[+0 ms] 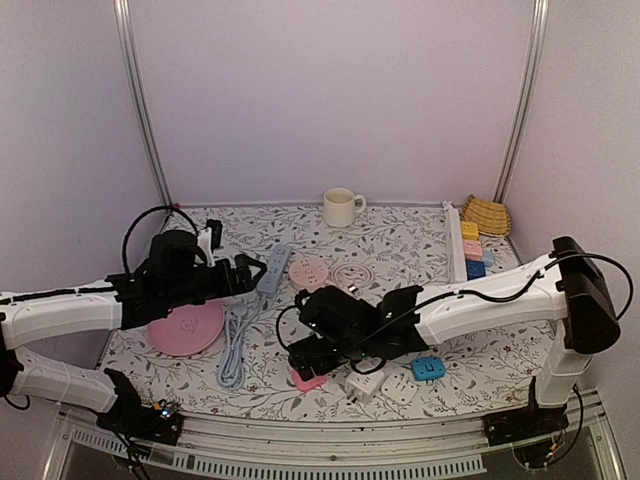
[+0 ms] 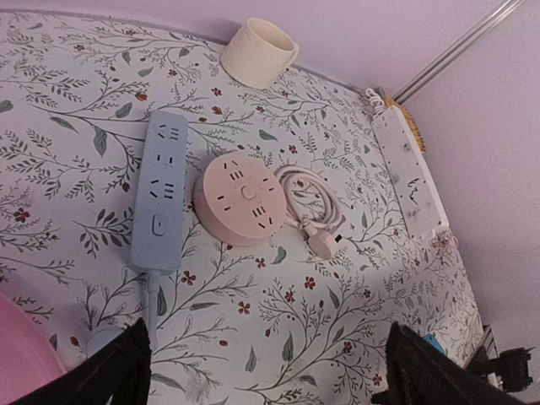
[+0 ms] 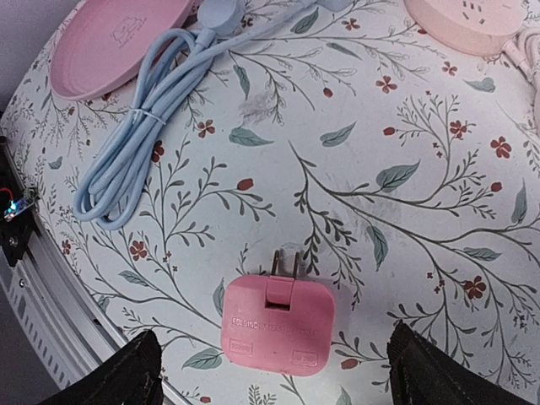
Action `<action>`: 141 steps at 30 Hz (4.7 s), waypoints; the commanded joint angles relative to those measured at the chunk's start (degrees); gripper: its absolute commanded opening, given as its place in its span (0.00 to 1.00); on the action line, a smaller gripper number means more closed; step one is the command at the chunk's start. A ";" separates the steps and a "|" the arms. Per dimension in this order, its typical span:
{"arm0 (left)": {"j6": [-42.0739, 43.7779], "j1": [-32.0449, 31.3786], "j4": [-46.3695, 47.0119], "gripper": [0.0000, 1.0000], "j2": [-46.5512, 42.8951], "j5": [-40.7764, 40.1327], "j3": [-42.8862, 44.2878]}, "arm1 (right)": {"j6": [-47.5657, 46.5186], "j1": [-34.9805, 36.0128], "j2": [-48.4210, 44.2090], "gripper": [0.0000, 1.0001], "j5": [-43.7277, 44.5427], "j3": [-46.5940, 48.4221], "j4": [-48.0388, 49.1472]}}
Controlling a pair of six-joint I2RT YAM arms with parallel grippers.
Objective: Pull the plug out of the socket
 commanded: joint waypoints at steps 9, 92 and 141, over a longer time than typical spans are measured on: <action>0.65 -4.06 -0.33 0.97 -2.46 -2.31 -1.52 | -1.89 -15.99 -16.21 0.95 5.02 -10.70 -1.68; -1.05 -4.92 1.80 0.97 1.64 -1.35 -2.62 | 0.10 -24.94 5.56 0.30 -2.55 10.07 1.22; 11.30 -12.37 -25.29 0.66 54.98 -14.34 50.04 | -0.92 -25.84 -30.71 0.78 -1.62 -22.35 7.37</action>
